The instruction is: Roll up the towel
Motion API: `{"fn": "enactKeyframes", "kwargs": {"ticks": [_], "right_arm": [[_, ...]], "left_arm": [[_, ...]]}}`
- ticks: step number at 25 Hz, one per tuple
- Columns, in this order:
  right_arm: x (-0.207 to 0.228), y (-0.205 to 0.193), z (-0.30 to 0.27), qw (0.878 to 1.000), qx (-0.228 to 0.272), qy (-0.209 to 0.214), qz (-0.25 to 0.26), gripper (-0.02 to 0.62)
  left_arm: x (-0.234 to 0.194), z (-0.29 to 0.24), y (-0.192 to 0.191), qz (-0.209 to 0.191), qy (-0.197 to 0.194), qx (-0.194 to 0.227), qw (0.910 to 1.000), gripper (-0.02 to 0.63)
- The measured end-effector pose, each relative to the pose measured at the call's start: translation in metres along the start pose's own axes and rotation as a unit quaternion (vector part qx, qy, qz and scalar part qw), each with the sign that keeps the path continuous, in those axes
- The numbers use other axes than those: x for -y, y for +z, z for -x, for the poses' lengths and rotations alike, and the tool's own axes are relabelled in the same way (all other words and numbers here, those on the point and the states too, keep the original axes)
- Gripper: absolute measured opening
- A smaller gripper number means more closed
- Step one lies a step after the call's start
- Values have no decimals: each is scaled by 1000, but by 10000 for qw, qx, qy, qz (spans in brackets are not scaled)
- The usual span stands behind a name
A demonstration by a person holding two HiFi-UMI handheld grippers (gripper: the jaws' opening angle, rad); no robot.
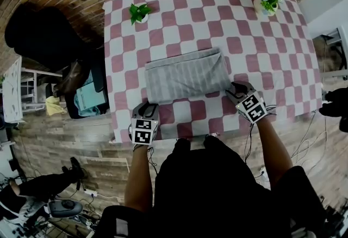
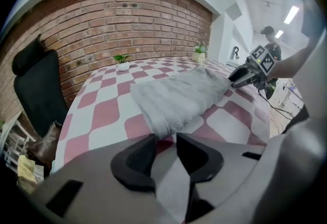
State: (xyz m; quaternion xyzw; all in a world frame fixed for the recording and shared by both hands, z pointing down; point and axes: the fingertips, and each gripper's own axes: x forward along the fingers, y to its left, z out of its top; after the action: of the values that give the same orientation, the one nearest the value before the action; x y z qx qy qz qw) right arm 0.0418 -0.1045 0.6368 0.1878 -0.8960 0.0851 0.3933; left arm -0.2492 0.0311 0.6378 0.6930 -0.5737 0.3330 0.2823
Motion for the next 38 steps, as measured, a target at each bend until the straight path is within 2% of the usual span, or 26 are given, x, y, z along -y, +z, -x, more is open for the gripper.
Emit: {"fn": "enactKeyframes", "kwargs": {"ticks": [1, 4, 7, 8, 9, 10, 16, 24, 31, 38], "right_arm": [[1, -2, -1, 10000, -25, -33, -32, 157], [5, -3, -1, 9995, 23, -191, -233, 105], [6, -3, -4, 9994, 85, -285, -186, 60], [5, -2, -4, 9993, 106, -308, -157, 42], [4, -2, -4, 9993, 112, -326, -147, 35], [3, -2, -2, 9993, 99, -335, -150, 31], [-11, -8, 11, 9993, 5, -337, -149, 28], [-54, -20, 26, 9987, -35, -359, -365, 29], [-103, -23, 28, 9972, 67, -349, -662, 29], [-154, 1, 15, 9966, 249, -303, -729, 28]], "left_arm": [[-2, 1, 2, 23, 44, 50, 10000, 94], [-3, -2, 5, -53, 17, 67, 10000, 86], [0, -6, 4, -127, -85, 9, 9999, 115], [-1, -6, 3, -148, -46, 14, 9999, 103], [-2, -6, 3, -193, 7, 14, 9998, 63], [-2, -5, 3, -273, 54, 0, 9996, 60], [-12, -6, 15, -721, 243, -170, 9970, 49], [-34, -27, 48, -1269, 400, -53, 9911, 49], [-51, -52, 81, -1739, 330, 82, 9842, 52], [-61, -85, 130, -2165, 185, 335, 9755, 54]]}}
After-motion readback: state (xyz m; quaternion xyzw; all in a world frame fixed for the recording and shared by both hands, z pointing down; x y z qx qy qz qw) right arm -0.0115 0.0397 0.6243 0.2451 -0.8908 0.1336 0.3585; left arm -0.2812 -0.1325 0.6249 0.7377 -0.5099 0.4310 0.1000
